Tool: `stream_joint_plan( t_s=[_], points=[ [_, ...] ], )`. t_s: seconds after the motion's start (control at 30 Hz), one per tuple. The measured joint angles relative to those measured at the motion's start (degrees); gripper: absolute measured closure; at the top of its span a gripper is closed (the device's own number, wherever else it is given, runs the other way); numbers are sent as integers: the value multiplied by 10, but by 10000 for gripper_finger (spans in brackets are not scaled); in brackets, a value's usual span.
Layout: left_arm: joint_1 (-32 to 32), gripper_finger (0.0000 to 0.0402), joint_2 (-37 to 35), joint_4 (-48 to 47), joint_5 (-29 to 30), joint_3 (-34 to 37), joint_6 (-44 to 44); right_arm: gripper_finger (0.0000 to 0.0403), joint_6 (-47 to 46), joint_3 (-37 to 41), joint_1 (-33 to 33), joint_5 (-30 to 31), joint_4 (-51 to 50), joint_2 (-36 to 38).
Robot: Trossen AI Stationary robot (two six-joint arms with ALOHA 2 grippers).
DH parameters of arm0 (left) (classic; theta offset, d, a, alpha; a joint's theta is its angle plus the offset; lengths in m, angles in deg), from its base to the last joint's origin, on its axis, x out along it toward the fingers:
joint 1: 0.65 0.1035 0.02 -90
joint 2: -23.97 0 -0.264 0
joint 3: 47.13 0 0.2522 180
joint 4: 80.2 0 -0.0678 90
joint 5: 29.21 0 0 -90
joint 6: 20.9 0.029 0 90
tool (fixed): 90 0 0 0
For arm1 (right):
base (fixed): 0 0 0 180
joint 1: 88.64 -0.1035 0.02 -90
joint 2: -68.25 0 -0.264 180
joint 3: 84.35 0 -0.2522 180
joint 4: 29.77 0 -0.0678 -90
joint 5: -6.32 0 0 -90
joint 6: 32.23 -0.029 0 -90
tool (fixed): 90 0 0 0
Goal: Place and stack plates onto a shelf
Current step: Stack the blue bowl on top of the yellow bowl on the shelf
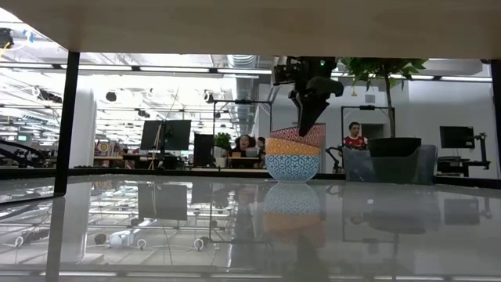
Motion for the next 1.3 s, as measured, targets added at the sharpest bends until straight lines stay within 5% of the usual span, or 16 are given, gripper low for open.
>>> stream_joint_plan(
  t_s=[0.3,0.57,0.9,1.3],
  points=[
    [0,258,0,0,0,0,-1,370,-30,-41,-28,29,-39,7],
    [0,258,0,0,0,0,-1,370,-59,-215,-96,30,-162,7],
    [0,258,0,0,0,0,-18,370,-242,-452,-337,26,-338,9],
    [0,258,0,-1,-6,0,-32,370,-507,-467,-617,197,-353,-23]
  ],
)
